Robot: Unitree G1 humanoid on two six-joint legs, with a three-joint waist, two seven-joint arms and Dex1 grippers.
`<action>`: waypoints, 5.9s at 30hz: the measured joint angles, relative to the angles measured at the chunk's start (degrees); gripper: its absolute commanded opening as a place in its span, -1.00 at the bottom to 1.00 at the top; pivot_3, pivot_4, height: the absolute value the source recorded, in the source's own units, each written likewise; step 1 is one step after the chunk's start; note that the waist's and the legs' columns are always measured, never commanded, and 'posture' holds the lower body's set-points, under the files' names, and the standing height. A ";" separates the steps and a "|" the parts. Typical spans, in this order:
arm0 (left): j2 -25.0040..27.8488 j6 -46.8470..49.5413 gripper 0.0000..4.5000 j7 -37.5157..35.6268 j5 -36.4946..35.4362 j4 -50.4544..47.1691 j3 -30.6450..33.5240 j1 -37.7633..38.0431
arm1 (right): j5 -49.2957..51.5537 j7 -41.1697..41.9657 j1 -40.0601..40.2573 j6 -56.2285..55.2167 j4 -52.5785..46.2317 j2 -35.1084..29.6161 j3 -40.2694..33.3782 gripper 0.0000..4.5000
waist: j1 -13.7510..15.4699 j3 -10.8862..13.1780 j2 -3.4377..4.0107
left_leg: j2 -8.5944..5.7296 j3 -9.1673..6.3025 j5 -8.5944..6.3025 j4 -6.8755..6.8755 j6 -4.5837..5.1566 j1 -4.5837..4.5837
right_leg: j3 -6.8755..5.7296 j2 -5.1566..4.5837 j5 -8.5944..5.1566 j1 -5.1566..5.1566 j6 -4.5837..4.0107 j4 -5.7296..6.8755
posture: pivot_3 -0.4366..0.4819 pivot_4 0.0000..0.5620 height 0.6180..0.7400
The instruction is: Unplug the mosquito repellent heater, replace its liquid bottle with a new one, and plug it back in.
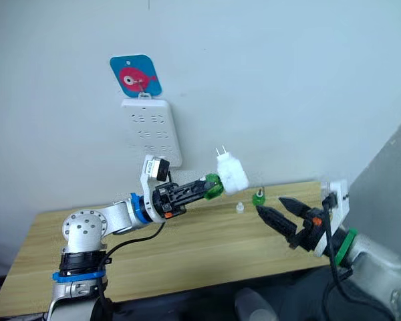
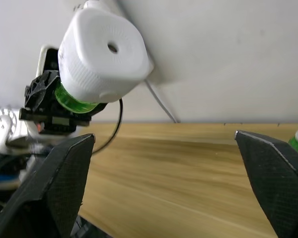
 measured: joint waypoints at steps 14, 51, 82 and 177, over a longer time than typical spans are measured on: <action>-0.62 -5.46 0.04 22.32 -24.73 0.48 -1.01 1.50 | 1.69 -11.74 -11.54 -11.47 4.81 16.07 13.33 1.00 | -0.24 -0.78 0.21 | -0.03 -0.13 0.00 -0.03 0.00 -0.07 | -0.08 0.03 -0.01 0.00 0.01 -0.04 | -0.85 -0.83 0.89; 2.96 -6.51 0.36 24.24 -34.37 1.56 -4.49 4.63 | 0.39 -4.82 -20.26 -14.33 13.94 21.84 19.40 0.37 | 0.48 -1.13 0.26 | -0.04 -0.15 0.00 -0.05 -0.01 -0.06 | -0.09 0.04 -0.01 -0.01 0.00 -0.04 | -0.79 -0.91 0.89; 29.17 -54.90 1.00 -15.12 44.12 12.65 -0.77 4.00 | -23.25 6.89 -28.22 -4.38 8.60 -2.29 24.84 0.35 | 4.36 -1.34 0.19 | 0.00 0.11 0.01 -0.43 -0.02 -0.05 | 0.02 -0.02 -0.12 -0.29 -0.19 -0.09 | -0.51 -0.86 0.89; 21.93 -47.34 -0.42 -38.33 60.12 34.13 -8.73 -21.16 | -67.17 3.81 -47.99 -1.08 31.94 30.11 37.49 0.34 | 0.58 -1.33 0.16 | -0.04 -0.80 0.15 -0.04 -0.07 -0.61 | -0.89 -0.08 0.06 -0.77 -0.46 0.80 | -0.62 -0.80 0.89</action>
